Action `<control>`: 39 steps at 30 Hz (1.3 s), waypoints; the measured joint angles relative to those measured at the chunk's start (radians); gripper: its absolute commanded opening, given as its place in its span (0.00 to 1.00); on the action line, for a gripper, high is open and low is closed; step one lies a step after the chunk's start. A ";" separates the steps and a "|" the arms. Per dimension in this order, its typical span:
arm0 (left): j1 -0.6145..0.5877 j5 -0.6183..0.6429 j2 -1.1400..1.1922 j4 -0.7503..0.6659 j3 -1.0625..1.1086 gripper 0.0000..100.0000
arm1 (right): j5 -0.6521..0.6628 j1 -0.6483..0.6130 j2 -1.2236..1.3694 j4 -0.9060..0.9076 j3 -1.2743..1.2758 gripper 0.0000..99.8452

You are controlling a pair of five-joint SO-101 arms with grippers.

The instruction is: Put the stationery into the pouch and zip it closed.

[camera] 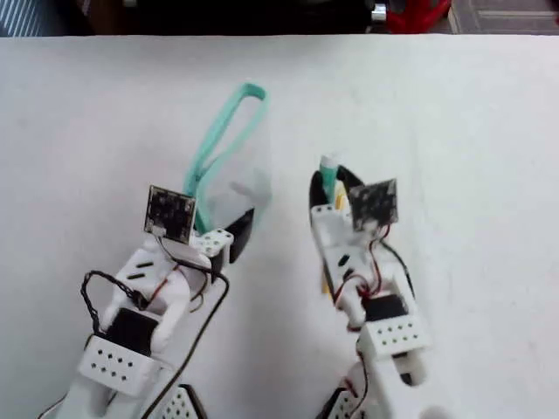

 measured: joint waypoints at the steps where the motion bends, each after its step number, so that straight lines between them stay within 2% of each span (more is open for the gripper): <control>1: 0.000 0.000 0.000 0.000 0.000 0.23 | 0.026 -0.021 -0.044 -0.023 0.038 0.02; 8: 0.000 0.000 0.000 0.000 0.000 0.23 | 0.084 -0.049 -0.341 -0.058 0.181 0.02; 25: 0.000 0.000 0.000 0.000 0.000 0.23 | 0.117 -0.063 -0.766 -0.005 0.163 0.02; 28: 0.006 0.000 0.000 0.000 0.000 0.23 | 0.117 -0.066 -0.813 0.063 0.074 0.02; 32: 0.043 0.000 0.000 0.000 0.000 0.23 | 0.117 -0.163 -0.806 0.212 -0.115 0.02; 35: 0.054 0.000 0.000 0.000 0.002 0.23 | 0.121 -0.245 -0.709 0.293 -0.269 0.02; 39: 0.054 0.000 0.000 0.000 0.011 0.23 | 0.121 -0.282 -0.489 0.351 -0.474 0.02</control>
